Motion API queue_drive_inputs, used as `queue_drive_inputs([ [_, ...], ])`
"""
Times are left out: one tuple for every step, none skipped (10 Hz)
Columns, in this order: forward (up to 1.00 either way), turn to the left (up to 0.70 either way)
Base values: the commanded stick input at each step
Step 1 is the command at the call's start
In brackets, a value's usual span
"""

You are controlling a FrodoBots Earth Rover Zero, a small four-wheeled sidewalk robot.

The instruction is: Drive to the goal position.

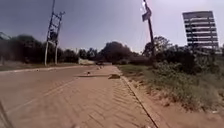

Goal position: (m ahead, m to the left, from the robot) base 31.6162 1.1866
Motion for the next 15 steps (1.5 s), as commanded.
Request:
queue_drive_inputs([
  [0.30,0.00],
  [0.30,0.00],
  [0.30,0.00],
  [0.30,0.00],
  [0.30,0.00],
  [0.30,0.00],
  [0.30,0.00],
  [0.30,0.00],
  [0.30,0.00],
  [0.30,0.00],
  [0.30,0.00],
  [0.30,0.00],
  [0.30,0.00],
  [0.30,0.00],
  [0.30,0.00],
])
